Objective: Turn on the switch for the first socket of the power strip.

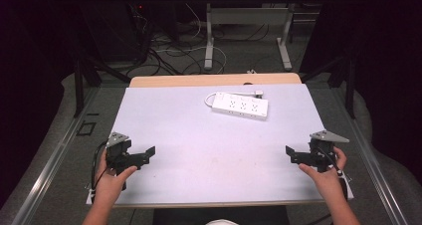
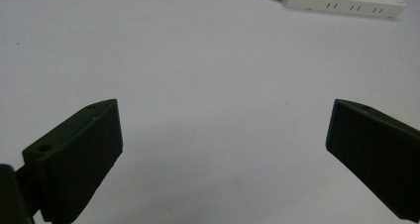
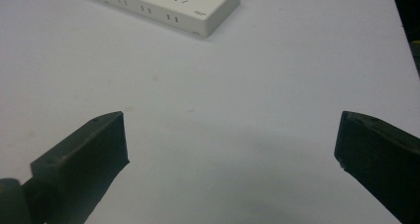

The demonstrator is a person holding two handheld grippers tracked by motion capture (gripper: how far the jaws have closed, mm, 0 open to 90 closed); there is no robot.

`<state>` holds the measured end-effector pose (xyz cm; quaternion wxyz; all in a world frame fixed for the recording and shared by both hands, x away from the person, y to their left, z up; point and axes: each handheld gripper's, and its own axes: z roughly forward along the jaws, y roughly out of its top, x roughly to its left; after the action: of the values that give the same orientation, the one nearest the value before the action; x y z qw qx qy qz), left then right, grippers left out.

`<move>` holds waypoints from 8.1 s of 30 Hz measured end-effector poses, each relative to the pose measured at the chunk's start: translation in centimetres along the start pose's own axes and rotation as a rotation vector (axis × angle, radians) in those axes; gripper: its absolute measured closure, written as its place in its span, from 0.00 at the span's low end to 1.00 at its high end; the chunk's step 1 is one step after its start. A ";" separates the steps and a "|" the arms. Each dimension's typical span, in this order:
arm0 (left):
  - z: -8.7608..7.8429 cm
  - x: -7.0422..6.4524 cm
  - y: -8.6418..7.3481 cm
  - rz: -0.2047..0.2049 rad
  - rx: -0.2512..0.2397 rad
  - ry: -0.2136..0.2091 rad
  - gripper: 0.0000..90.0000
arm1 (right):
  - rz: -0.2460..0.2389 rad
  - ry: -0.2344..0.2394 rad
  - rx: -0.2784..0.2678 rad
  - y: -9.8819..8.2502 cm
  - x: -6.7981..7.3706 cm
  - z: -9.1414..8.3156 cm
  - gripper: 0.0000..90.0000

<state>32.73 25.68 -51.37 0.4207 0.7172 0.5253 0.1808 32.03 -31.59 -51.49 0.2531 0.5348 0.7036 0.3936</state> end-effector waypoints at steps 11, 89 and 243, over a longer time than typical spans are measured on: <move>-0.1 0.0 -0.1 -0.002 0.004 0.011 0.03 | -0.044 0.023 -0.040 0.3 1.0 0.3 0.00; -0.6 0.1 -0.2 -0.013 -0.015 0.005 0.00 | -0.206 0.120 0.111 13.1 4.6 5.4 0.30; -0.1 1.1 -1.0 -0.035 0.009 0.007 0.00 | -0.169 0.149 0.245 17.3 7.3 23.6 1.00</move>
<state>32.53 26.80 -52.31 0.4187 0.7091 0.5401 0.1733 57.77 -15.91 -50.02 0.1653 0.4700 0.8056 0.3205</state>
